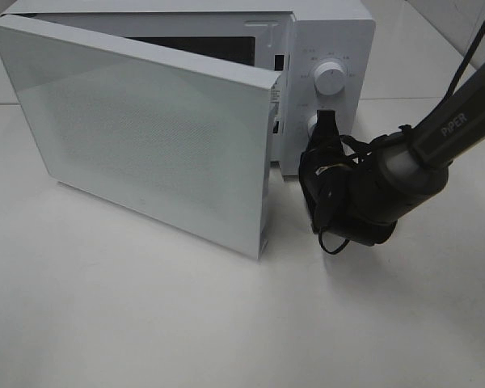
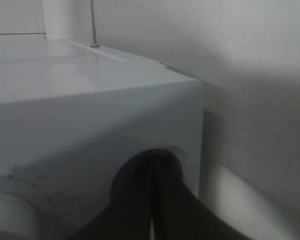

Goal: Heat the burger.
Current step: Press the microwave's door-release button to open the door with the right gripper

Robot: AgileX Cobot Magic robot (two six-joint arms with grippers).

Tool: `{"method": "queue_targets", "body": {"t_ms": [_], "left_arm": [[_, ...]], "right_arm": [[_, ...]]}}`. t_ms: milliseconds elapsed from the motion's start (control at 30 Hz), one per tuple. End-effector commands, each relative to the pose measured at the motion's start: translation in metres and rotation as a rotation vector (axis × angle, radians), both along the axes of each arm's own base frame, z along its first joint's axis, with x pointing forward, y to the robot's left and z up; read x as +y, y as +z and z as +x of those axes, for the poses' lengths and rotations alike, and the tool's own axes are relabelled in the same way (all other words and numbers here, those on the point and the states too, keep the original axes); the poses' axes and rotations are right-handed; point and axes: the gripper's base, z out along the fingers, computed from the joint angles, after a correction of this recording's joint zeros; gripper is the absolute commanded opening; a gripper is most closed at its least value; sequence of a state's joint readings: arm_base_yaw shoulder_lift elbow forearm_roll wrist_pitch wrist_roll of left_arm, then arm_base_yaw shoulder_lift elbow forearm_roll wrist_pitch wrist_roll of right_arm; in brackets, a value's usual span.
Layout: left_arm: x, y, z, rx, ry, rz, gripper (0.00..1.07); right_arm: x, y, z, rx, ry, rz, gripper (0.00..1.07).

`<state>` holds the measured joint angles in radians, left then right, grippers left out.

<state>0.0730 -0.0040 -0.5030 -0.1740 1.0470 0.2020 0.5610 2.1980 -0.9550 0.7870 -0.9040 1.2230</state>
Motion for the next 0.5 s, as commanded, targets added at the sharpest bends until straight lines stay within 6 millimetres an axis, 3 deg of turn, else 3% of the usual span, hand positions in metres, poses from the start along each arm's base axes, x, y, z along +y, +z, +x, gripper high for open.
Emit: {"method": "queue_targets", "body": {"t_ms": [33,333,500], "left_arm": [[-0.001,0.000,-0.003,-0.021,-0.001,-0.004,0.98],[-0.001,0.000,-0.003,-0.021,-0.001,-0.004,0.98],[-0.001,0.000,-0.003,-0.021,-0.001,-0.004,0.98]], "right_arm": [[-0.003,0.032,0.029,-0.257,-0.015,-0.026,0.00],[0.001,0.028,0.024,-0.203,0.014,-0.010,0.00],[0.002,0.018,0.005,-0.096,0.041,0.012,0.00]]}}
